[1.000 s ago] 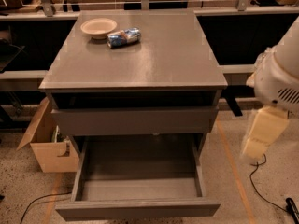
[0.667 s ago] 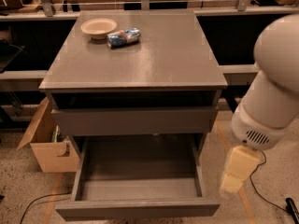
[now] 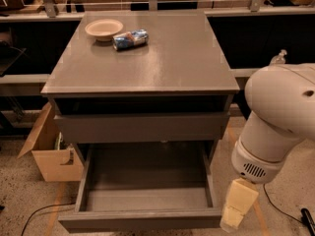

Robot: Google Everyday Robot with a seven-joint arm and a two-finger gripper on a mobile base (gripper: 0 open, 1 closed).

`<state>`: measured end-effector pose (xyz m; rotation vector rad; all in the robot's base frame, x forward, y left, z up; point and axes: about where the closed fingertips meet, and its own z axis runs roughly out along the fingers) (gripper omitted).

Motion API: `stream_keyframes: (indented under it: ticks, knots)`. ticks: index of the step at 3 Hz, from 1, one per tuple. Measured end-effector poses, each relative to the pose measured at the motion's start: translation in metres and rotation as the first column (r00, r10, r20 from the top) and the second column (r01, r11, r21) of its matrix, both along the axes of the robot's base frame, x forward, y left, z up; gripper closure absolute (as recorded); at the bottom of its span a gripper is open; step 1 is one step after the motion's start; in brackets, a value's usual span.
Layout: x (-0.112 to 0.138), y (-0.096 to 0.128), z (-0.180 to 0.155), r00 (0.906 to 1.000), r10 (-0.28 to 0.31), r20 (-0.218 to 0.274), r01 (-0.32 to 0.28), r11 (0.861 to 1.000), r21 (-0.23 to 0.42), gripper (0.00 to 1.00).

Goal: Close middle drawer

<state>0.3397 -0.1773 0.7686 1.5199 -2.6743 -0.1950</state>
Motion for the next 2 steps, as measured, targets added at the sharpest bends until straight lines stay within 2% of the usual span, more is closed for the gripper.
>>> stream_keyframes:
  ticks: [1, 2]
  knots:
    - [-0.011, 0.005, -0.038, 0.9974, -0.047, -0.055, 0.049, 0.998, 0.037, 0.00]
    - [-0.023, 0.012, -0.094, 0.9820, -0.127, -0.140, 0.141, 0.986, 0.094, 0.00]
